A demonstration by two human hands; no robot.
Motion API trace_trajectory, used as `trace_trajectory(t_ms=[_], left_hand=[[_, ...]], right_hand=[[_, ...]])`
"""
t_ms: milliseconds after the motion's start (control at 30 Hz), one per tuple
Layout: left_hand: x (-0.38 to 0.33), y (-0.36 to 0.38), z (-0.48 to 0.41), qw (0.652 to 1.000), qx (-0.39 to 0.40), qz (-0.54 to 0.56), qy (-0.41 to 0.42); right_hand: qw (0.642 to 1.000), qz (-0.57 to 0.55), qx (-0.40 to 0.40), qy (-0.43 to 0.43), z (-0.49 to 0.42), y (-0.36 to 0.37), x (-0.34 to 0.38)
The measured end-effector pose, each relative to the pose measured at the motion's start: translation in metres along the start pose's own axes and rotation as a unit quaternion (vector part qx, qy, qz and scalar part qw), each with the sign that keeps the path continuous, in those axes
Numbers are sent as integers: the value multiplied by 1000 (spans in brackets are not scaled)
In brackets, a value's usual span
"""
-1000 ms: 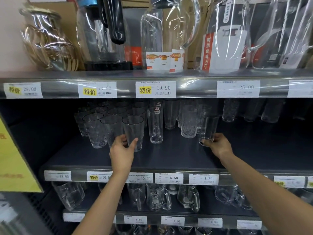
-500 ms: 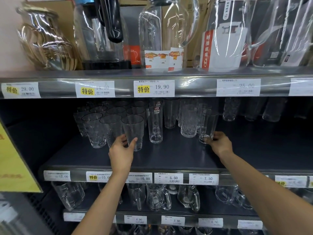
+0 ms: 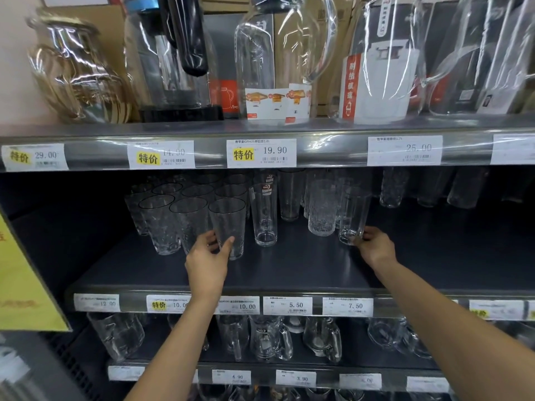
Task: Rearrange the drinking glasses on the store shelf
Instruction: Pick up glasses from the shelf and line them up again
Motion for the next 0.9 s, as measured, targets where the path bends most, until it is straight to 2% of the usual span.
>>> trace_trajectory(t_ms=[900], left_hand=[[-2,-3,3,1000,-6,-17,-3]], right_hand=[[996,84,-13,2,-15,11,-13]])
Point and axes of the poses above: each hand's wrist, its own z-axis away from the middle knuckle, its own y-axis out of the palm, x = y × z, the point moved 6 cm from there along -z, towards the middle knuckle, and after that the axes turned 8 degrees about -x, right-handed, at the moved point
